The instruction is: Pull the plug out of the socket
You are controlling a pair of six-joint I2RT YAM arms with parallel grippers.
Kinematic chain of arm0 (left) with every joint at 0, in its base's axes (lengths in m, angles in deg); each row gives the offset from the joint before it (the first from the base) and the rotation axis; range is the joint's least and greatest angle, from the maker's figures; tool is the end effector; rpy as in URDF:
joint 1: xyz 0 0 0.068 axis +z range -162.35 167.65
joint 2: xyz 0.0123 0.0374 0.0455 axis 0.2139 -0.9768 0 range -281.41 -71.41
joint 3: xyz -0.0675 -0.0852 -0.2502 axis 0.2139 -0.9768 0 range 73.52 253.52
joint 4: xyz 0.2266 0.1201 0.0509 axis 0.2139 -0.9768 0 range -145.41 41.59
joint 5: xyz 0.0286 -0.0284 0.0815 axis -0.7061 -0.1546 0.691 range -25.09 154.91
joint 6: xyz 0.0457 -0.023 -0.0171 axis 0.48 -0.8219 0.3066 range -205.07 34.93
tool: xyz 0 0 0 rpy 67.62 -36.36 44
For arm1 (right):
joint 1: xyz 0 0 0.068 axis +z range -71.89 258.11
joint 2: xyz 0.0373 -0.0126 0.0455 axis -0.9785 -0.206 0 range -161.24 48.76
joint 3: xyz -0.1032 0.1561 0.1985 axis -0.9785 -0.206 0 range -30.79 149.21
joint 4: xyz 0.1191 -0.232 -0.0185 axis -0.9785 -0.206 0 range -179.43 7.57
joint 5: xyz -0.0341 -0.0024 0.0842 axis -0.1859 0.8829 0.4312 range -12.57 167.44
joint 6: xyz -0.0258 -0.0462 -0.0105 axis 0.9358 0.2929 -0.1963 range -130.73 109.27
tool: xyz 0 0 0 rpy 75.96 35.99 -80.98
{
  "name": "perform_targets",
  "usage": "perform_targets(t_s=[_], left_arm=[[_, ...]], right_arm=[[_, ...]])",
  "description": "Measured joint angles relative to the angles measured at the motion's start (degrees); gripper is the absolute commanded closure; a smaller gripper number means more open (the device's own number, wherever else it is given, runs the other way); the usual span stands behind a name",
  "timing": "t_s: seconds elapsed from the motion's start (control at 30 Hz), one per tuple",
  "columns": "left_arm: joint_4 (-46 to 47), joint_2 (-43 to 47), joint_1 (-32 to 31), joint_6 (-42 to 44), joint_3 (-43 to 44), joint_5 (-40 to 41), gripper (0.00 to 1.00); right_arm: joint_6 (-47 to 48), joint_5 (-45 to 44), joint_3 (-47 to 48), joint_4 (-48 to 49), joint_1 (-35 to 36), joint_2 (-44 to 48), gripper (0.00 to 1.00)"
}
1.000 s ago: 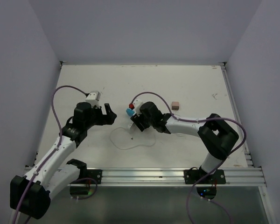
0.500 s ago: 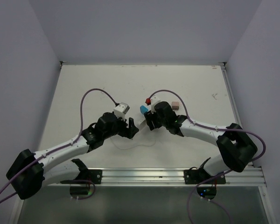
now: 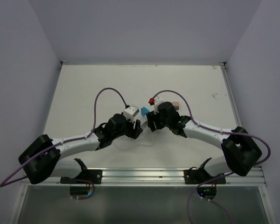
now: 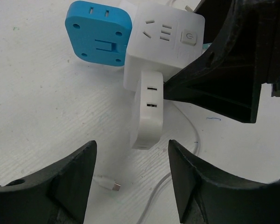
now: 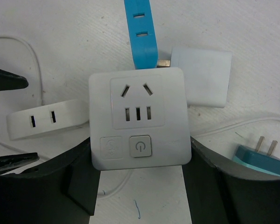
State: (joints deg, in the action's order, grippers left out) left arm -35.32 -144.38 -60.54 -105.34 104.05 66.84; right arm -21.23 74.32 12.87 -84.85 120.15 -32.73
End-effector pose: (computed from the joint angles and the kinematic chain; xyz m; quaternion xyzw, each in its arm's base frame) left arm 0.1740 -0.1926 0.1911 0.1999 0.8397 -0.2718 0.4256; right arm 0.2203 0.1960 0.2009 -0.2355 0.8759 0.1640 0.3879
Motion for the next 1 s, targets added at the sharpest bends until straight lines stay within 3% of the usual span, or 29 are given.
perform_targets(t_s=[0.4, 0.8, 1.0], left_arm=[[4.3, -2.9, -0.4, 2.4, 0.9, -0.4, 0.57], [4.9, -5.0, -0.9, 3.4, 0.9, -1.1, 0.62], [5.1, -5.0, -1.1, 4.0, 0.9, -1.1, 0.94]], right_arm=[[-1.3, 2.8, -0.3, -0.1, -0.1, 0.2, 1.00], [-3.1, 6.0, -0.4, 0.3, -0.7, 0.2, 1.00], [-3.7, 6.3, -0.6, 0.6, -0.9, 0.1, 1.00]])
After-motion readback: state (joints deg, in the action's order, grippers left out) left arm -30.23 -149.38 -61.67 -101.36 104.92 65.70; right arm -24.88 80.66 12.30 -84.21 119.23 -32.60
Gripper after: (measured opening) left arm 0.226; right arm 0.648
